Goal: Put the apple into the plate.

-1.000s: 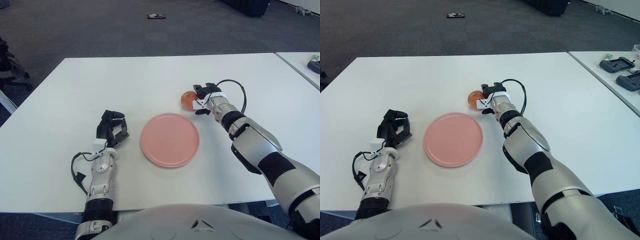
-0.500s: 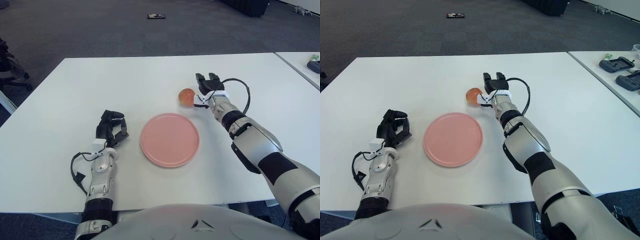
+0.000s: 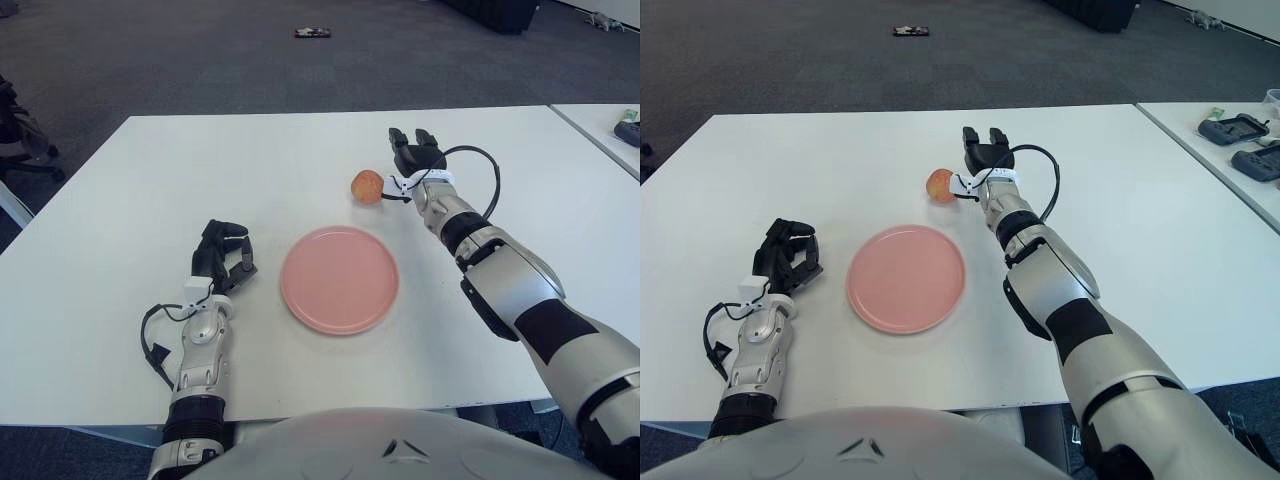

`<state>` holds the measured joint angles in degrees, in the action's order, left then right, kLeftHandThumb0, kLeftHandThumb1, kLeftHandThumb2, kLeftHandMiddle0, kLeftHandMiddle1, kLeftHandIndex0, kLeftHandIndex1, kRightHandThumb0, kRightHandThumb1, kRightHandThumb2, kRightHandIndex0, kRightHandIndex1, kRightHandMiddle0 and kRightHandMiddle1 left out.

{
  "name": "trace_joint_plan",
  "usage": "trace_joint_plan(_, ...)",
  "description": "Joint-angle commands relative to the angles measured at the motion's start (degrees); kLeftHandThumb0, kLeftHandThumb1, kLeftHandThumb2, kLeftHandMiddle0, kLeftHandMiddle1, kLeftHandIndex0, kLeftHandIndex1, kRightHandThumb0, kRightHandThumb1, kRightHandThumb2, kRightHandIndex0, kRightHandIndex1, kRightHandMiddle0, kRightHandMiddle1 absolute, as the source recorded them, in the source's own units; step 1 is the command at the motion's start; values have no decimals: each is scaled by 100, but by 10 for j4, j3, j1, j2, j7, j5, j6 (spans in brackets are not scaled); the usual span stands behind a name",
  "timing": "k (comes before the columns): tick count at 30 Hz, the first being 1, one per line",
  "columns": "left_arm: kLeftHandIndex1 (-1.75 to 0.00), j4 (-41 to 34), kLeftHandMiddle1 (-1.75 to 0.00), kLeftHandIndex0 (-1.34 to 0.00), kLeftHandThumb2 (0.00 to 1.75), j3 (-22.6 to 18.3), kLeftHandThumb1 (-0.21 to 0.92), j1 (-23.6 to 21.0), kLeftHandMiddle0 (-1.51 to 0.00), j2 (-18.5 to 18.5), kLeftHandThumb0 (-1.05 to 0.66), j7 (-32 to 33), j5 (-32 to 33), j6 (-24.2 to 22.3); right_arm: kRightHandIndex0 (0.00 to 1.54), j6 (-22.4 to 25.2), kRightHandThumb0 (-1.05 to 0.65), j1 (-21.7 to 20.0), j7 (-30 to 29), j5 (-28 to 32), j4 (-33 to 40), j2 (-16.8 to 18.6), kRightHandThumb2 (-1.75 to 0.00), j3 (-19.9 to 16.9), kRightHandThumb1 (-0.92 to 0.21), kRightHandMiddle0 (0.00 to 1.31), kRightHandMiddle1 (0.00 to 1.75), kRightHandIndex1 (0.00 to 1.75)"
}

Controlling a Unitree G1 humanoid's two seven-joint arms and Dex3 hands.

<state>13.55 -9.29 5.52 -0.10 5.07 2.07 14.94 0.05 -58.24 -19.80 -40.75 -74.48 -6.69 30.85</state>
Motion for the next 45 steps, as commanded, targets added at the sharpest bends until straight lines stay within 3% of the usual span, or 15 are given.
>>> trace_joint_plan(1,-175,25,-169,-42,102,-2,56,14,-68,1,-41,-2,3,-21,0,-4,-103,-17,3,10,6,4,-71,-8,-48,0,0,0)
trace_joint_plan(30,-175,23,-169,-43,103,-6,55,18,-68,-1,-41,0,10,-18,0,-17,-97,-34,104,-10,-8,41,-70,37,-45,0,0,0)
trace_joint_plan(45,-175,25,-170,-43,104,-9,54,27,-67,-2,-41,-2,14,-3,0,-24,-93,-18,134,-10,-29,60,-77,46,-40,0,0,0)
